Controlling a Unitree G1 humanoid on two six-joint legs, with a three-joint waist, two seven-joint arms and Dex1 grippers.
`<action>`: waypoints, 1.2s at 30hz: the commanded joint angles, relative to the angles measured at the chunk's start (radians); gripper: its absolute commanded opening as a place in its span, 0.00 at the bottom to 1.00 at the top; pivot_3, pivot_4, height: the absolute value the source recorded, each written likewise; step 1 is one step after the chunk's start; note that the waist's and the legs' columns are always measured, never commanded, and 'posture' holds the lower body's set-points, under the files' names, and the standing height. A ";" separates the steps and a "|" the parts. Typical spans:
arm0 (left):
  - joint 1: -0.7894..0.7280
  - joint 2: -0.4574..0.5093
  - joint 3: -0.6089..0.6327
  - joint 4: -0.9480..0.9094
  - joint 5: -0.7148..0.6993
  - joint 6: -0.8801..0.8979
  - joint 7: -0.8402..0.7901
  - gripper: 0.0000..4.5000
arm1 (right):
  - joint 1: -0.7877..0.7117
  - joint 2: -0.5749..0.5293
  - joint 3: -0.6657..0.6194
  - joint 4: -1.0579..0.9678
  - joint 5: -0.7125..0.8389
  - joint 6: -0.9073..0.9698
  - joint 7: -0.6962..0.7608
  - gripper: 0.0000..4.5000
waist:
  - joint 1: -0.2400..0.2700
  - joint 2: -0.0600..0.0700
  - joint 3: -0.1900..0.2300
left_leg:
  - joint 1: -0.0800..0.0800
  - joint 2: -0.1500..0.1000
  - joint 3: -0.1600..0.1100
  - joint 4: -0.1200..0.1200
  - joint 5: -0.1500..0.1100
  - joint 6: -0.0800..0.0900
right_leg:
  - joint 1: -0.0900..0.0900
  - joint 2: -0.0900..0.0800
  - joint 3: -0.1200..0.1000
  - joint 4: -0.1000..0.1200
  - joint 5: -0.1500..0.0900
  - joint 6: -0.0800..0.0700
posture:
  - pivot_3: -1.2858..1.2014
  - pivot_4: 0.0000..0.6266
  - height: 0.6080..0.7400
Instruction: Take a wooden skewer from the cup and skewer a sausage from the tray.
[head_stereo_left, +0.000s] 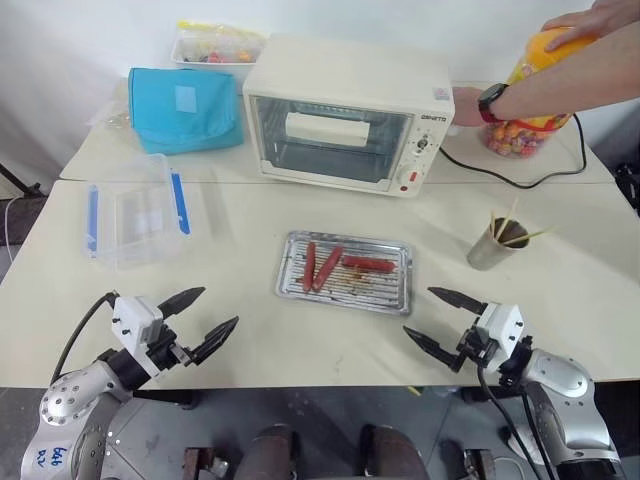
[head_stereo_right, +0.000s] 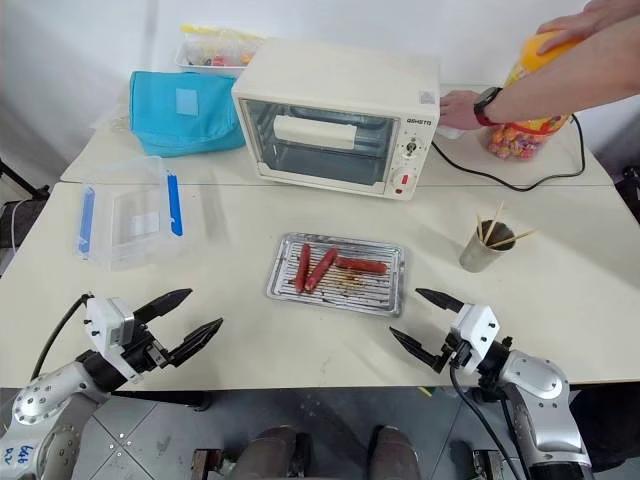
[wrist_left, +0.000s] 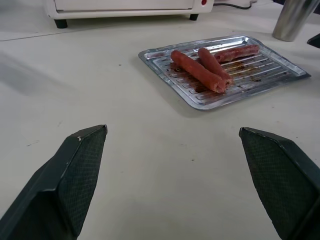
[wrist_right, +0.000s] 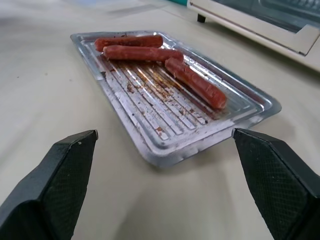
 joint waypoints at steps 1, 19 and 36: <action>0.014 -0.006 0.003 -0.040 0.008 -0.025 0.010 1.00 | 0.010 -0.016 -0.008 -0.032 0.016 -0.002 0.015 1.00 | 0.000 0.000 0.000 | 0.000 0.000 0.000 0.000 0.000 0.000 | 0.000 0.000 0.000 0.000 0.000 0.000 | 0.52 0.24 1.00; 0.072 0.036 0.093 -0.013 -0.035 -0.034 -0.041 1.00 | 0.100 -0.071 -0.079 -0.082 0.043 0.024 0.020 1.00 | 0.001 0.000 0.000 | 0.000 0.000 0.000 0.000 0.000 0.000 | 0.000 0.000 0.000 -0.001 0.000 0.000 | 0.52 0.24 1.00; 0.093 0.076 0.034 0.035 0.122 -0.191 -0.094 1.00 | 0.146 -0.075 -0.045 -0.189 0.015 0.028 0.013 1.00 | 0.001 0.000 0.000 | 0.000 0.001 0.002 0.000 0.000 0.000 | 0.000 0.000 0.000 -0.001 0.000 0.000 | 0.52 0.24 1.00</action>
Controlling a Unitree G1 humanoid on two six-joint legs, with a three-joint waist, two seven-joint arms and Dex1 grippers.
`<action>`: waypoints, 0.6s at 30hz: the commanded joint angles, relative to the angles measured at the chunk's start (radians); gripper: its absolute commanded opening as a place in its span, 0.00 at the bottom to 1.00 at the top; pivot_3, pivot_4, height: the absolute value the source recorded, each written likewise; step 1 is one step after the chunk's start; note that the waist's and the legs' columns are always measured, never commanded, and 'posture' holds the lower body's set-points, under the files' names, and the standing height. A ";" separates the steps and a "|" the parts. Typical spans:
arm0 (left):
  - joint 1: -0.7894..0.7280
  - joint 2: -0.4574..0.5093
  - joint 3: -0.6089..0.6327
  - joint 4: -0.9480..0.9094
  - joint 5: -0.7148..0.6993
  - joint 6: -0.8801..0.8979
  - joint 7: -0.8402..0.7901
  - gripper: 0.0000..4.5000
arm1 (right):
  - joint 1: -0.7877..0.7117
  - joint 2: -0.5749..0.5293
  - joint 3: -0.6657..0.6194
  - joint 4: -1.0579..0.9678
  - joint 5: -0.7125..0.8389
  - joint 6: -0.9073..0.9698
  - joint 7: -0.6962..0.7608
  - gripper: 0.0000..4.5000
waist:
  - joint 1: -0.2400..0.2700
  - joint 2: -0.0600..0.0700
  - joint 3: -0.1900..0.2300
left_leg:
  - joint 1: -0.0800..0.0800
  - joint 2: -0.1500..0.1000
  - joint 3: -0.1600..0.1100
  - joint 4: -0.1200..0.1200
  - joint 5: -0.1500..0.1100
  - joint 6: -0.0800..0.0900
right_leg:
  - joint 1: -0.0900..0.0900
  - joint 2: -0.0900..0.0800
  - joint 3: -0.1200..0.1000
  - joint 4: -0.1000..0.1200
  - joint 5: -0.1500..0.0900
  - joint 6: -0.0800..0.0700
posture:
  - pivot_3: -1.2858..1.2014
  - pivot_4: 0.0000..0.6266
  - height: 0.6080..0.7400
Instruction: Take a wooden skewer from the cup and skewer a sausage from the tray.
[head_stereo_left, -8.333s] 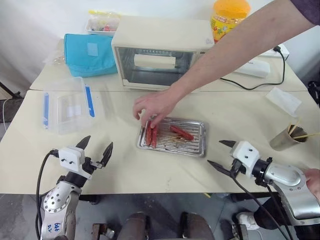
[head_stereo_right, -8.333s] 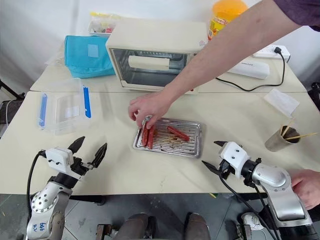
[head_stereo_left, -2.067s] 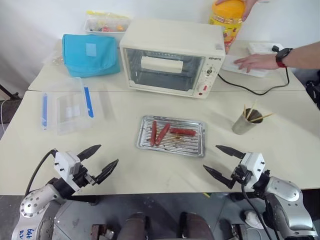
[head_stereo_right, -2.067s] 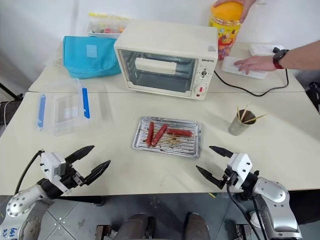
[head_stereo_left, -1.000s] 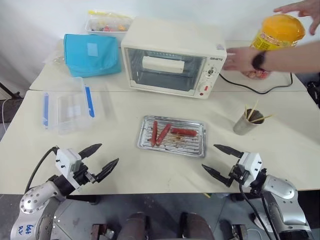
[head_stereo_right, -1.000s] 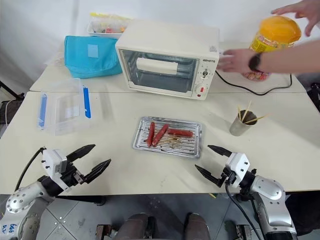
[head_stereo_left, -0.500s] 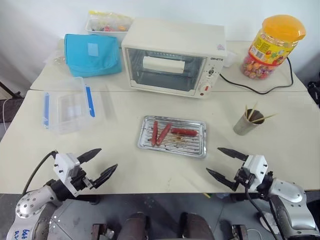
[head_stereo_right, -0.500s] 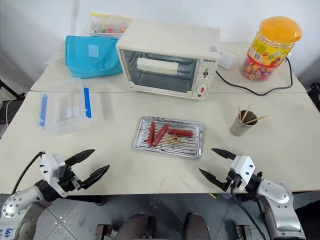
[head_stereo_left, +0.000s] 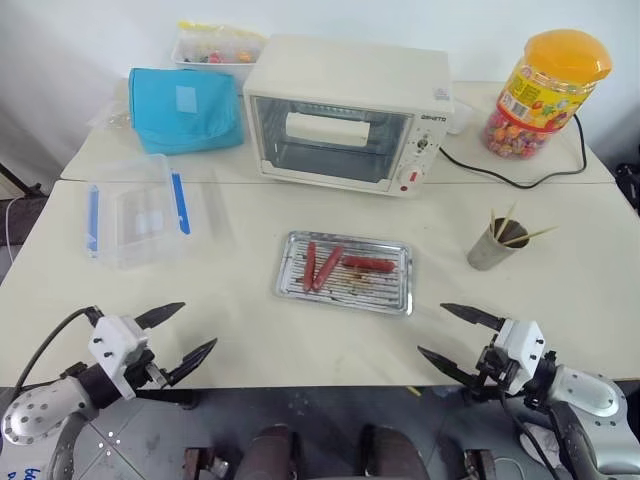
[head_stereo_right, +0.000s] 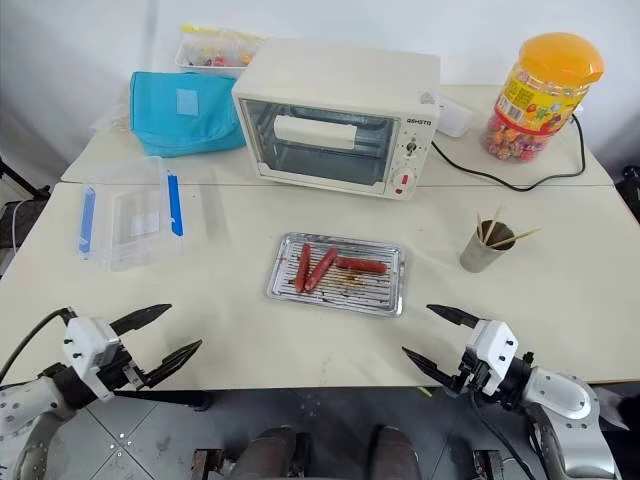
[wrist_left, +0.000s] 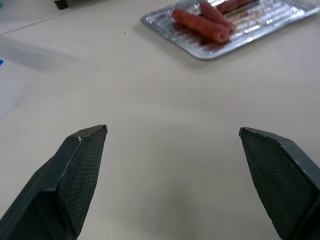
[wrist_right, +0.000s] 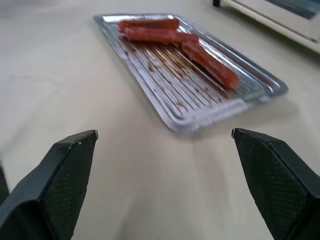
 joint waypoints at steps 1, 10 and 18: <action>-0.002 0.001 0.003 -0.026 -0.004 -0.013 0.005 1.00 | 0.005 -0.002 0.000 -0.049 0.002 0.007 -0.016 1.00 | 0.000 0.000 0.000 | 0.000 0.000 0.000 0.000 0.000 0.000 | 0.000 0.000 0.000 0.000 0.000 0.000 | 0.52 0.24 1.00; -0.073 -0.013 -0.032 -0.045 -0.001 0.024 0.059 1.00 | 0.011 -0.012 0.024 -0.037 -0.013 -0.010 0.007 1.00 | 0.000 0.000 0.000 | 0.000 0.000 0.000 0.000 0.000 0.000 | 0.000 0.000 0.000 0.000 0.000 0.000 | 0.52 0.24 1.00; -0.090 0.005 -0.035 -0.027 -0.005 0.027 0.040 1.00 | -0.040 -0.023 0.016 -0.023 -0.004 0.008 0.020 1.00 | -0.001 0.000 0.000 | 0.000 0.001 0.000 0.000 0.000 0.000 | 0.000 0.001 0.000 0.000 0.000 0.000 | 0.52 0.24 1.00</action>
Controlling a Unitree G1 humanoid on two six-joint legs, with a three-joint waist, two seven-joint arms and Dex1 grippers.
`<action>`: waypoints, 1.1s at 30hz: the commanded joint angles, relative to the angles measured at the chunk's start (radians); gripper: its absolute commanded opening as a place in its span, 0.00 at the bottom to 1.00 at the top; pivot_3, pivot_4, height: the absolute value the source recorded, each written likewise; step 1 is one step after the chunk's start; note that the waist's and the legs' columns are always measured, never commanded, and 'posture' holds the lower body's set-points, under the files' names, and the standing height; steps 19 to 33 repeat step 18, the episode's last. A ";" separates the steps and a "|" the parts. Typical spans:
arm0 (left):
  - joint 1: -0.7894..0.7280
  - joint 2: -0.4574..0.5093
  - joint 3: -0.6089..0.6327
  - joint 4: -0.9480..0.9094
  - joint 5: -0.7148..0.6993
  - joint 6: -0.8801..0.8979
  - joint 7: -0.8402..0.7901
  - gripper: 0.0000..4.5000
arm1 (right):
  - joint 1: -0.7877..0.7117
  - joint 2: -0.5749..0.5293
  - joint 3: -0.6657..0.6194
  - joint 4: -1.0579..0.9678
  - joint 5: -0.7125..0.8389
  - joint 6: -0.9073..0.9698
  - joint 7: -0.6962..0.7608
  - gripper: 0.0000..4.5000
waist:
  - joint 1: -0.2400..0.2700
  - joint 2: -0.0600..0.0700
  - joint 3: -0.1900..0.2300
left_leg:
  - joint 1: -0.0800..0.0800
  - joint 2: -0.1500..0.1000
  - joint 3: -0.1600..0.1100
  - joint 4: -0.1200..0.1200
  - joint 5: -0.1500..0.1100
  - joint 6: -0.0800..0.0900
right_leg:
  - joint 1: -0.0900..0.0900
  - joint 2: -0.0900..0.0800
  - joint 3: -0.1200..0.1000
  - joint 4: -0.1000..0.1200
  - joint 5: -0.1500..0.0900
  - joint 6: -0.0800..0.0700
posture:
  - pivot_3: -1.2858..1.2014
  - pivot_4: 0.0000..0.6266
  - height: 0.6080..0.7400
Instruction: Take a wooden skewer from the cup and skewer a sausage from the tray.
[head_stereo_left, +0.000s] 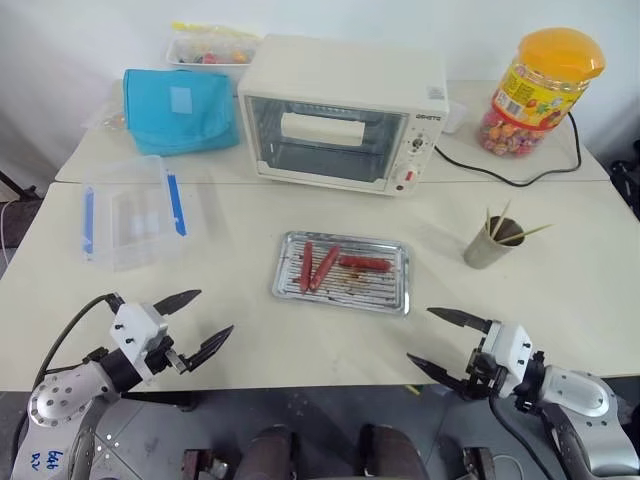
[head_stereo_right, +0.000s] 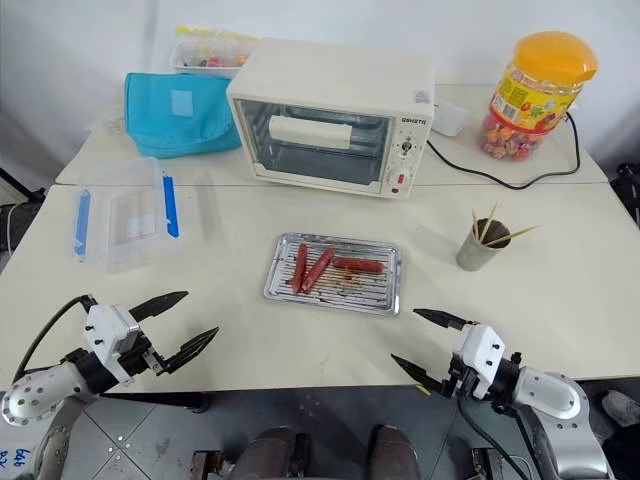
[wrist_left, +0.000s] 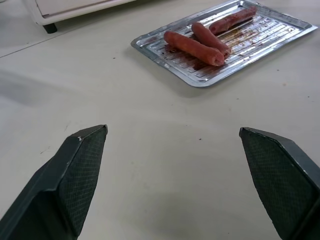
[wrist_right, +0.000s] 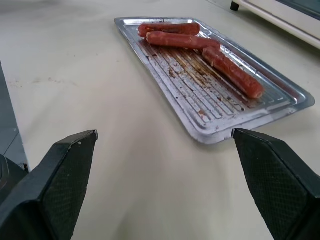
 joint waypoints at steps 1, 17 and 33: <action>-0.001 0.015 0.005 -0.011 -0.003 -0.006 -0.007 1.00 | -0.007 -0.016 -0.015 -0.006 0.016 -0.005 0.008 1.00 | 0.001 0.000 0.000 | 0.000 0.000 0.000 0.000 0.000 0.000 | 0.000 0.000 0.000 0.000 0.000 0.000 | 0.52 0.24 1.00; 0.016 0.017 0.003 -0.029 -0.014 0.006 -0.018 1.00 | -0.002 -0.019 -0.021 -0.015 0.024 0.004 0.010 1.00 | 0.001 0.000 0.000 | 0.000 0.000 0.000 0.000 0.000 0.000 | 0.000 0.000 0.000 0.000 0.000 0.000 | 0.52 0.24 1.00; 0.015 0.020 0.000 -0.029 -0.016 0.004 -0.029 1.00 | -0.003 -0.019 -0.022 -0.015 0.025 0.004 0.008 1.00 | 0.001 0.000 0.000 | 0.000 0.000 0.000 0.000 0.000 0.000 | 0.000 0.000 0.000 0.000 0.000 0.000 | 0.52 0.24 1.00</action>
